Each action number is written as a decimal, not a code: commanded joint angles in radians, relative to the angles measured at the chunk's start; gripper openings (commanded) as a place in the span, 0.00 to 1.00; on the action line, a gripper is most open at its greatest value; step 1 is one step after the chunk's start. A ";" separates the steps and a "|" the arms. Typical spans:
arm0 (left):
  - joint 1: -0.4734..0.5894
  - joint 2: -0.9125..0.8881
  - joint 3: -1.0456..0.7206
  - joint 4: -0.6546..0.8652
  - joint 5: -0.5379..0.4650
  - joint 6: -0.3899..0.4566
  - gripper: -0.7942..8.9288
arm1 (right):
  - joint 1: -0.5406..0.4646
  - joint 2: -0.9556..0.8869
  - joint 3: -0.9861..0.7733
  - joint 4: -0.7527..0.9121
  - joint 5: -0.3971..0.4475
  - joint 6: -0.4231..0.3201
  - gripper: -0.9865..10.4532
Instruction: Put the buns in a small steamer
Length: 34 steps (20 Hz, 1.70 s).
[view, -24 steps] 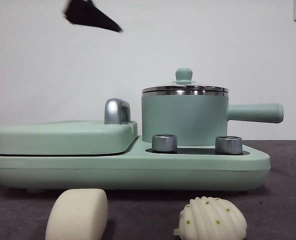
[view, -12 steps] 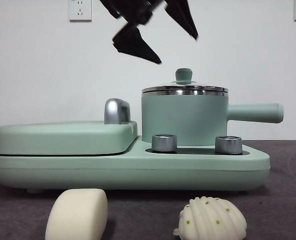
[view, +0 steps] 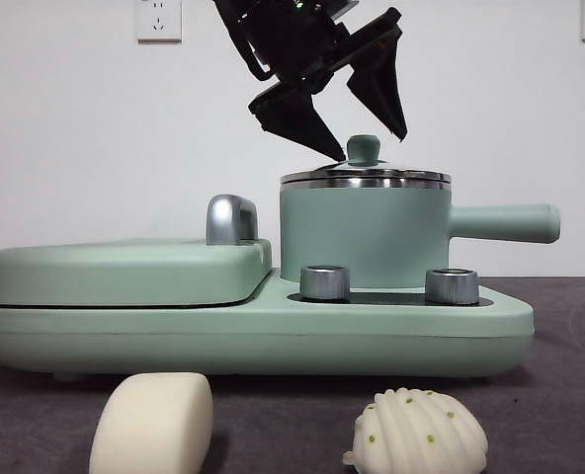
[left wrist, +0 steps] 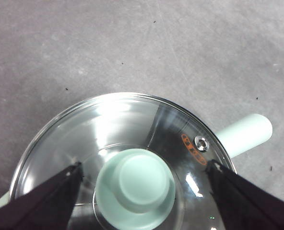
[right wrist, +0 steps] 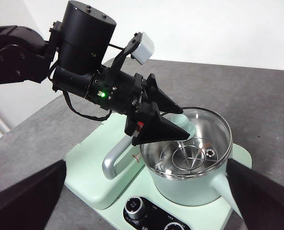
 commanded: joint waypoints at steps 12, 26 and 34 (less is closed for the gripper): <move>-0.007 0.043 0.028 0.008 -0.005 0.034 0.19 | 0.000 0.004 0.016 0.009 -0.002 0.014 0.62; 0.006 0.022 0.269 -0.212 -0.006 0.033 0.11 | 0.000 0.004 0.016 0.007 -0.002 0.018 0.62; 0.089 0.019 0.373 -0.320 -0.006 0.077 0.10 | 0.001 0.026 0.016 -0.092 -0.058 0.037 0.62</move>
